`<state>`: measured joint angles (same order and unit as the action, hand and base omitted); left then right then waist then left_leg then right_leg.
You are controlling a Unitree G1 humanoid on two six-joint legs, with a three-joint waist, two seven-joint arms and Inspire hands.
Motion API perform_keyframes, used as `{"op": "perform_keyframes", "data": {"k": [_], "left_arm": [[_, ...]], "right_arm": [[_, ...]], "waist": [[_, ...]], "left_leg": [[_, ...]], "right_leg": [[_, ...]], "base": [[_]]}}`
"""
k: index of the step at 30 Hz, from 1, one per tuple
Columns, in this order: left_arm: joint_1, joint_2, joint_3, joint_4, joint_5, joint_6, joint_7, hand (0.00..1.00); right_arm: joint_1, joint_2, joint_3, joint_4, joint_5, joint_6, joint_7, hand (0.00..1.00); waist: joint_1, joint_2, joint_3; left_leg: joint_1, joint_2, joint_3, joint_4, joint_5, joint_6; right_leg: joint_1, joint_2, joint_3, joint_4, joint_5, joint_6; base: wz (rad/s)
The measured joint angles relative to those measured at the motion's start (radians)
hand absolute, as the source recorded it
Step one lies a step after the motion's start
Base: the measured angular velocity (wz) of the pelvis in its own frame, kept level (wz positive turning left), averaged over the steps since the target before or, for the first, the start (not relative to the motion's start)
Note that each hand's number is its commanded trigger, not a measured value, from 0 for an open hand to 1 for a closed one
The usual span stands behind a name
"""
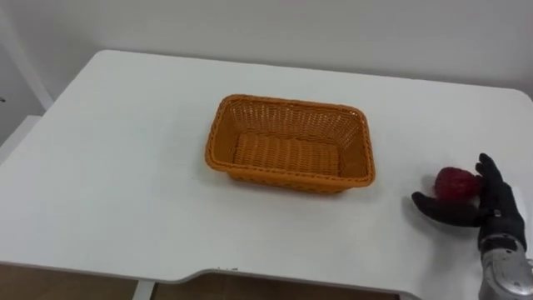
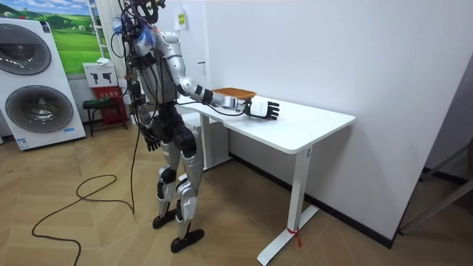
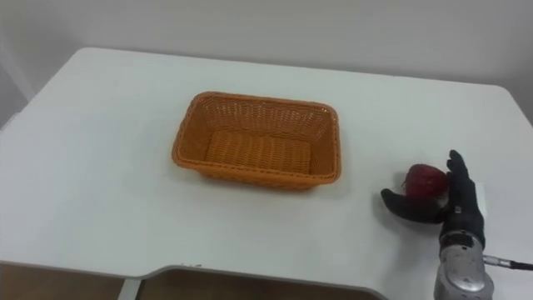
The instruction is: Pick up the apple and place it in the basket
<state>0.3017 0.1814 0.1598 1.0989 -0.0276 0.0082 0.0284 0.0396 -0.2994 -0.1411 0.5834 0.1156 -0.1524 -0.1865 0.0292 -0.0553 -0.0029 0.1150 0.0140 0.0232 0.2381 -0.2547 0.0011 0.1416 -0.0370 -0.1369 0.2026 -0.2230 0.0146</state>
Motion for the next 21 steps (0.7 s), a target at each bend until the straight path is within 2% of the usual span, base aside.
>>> {"op": "perform_keyframes", "data": {"k": [3,11,21], "left_arm": [[-0.003,0.001,0.0,0.0,0.0,0.0,0.0,0.0],[-0.006,0.001,0.0,0.002,0.0,0.0,-0.001,0.0],[-0.017,0.002,-0.01,0.002,0.0,0.0,-0.001,0.0]], "right_arm": [[-0.009,0.0,-0.007,0.019,-0.027,-0.001,-0.004,1.0],[-0.035,-0.012,-0.075,0.066,-0.047,0.001,-0.023,1.0],[-0.039,-0.009,-0.072,0.071,-0.045,0.001,-0.029,1.0]], "waist": [[-0.001,-0.004,-0.0021],[0.0,-0.008,0.0001],[0.001,-0.009,0.0011]], "left_leg": [[0.0,0.0,0.0,0.0,0.0,0.0],[0.001,0.001,0.0,-0.001,0.0,0.0],[-0.001,0.001,0.0,0.0,0.0,0.0]], "right_leg": [[0.0,0.0,0.0,0.0,0.0,0.0],[0.0,0.001,0.0,0.0,0.0,0.0],[-0.002,0.001,0.001,0.0,0.0,0.0]], "base": [[0.0],[0.0],[0.0]]}}
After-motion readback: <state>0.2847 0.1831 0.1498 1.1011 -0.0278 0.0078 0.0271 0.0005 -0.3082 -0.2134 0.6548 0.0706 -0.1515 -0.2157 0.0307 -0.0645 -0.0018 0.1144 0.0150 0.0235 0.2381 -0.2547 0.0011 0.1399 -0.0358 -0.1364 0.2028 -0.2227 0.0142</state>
